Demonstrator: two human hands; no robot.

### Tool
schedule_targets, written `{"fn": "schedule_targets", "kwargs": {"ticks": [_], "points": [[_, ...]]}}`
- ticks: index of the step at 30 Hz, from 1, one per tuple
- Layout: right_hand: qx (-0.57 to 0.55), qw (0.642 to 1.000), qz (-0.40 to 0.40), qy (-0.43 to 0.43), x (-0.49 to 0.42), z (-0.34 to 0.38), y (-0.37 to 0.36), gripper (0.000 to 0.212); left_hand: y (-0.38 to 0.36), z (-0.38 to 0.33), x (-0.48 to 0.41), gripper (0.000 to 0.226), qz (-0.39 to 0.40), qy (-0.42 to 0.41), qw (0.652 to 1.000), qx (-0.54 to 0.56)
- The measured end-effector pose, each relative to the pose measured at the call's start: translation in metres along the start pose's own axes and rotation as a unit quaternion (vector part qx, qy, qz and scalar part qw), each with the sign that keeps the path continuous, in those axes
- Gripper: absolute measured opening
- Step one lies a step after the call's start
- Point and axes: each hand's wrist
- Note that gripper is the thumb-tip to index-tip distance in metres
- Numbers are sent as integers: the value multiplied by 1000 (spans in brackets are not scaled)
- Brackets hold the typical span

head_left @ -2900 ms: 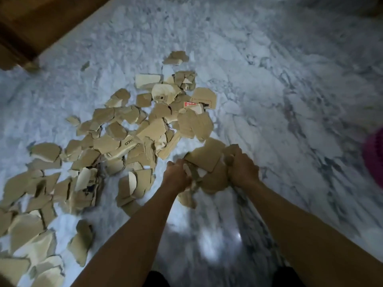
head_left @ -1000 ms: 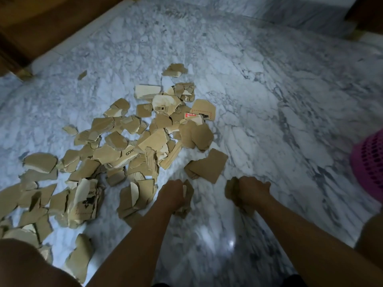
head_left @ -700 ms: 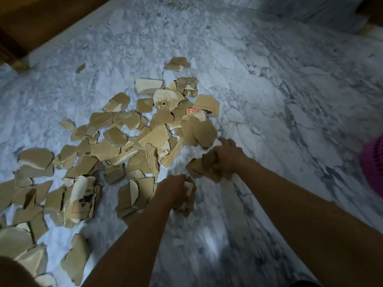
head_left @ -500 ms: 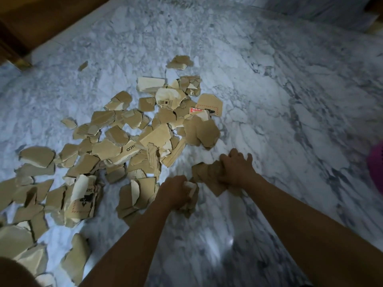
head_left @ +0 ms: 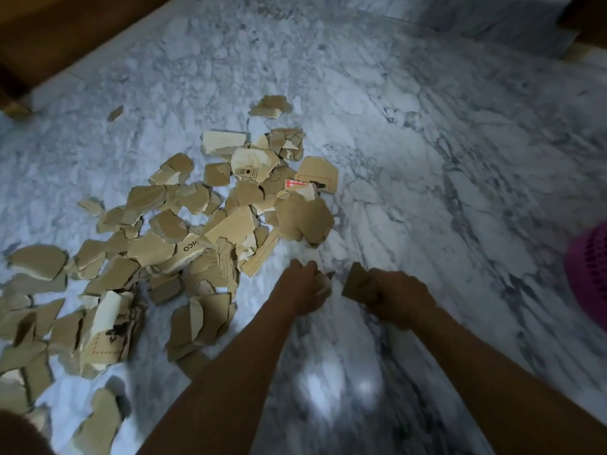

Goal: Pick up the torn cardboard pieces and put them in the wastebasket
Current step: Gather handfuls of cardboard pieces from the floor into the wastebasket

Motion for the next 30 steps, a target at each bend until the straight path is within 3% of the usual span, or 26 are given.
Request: {"fn": "schedule_targets", "kwargs": {"ticks": [4, 6, 9, 15, 18, 22, 26, 30], "points": [[6, 999, -15, 47, 1, 4, -13, 26, -3, -4, 6, 51, -27, 9, 996, 86], [6, 1000, 13, 21, -2, 5, -6, 25, 1, -3, 8, 57, -18, 9, 994, 104], [-45, 997, 49, -37, -20, 8, 16, 26, 11, 3, 11, 27, 2, 14, 996, 89], [-254, 958, -68, -117, -83, 59, 77, 25, 59, 49, 17, 44, -81, 80, 982, 154], [-261, 955, -81, -114, -117, 88, 76, 31, 81, 75, 10, 52, -115, 113, 972, 170], [-257, 949, -92, -156, -148, 101, 31, 44, 84, 99, -17, 30, -147, 132, 963, 183], [-295, 944, -139, -57, -135, 85, 9, 44, 88, 91, -32, 33, -155, 166, 951, 212], [-268, 949, -160, 50, -125, 40, 51, 54, 96, 60, -61, 41, -147, 173, 952, 204]]}}
Point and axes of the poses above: each hand's wrist, its own x-axis away from the middle knuckle, its own y-axis out of the back of the hand, z = x × y, and after that the axes turned 2 degrees about -x, right-handed
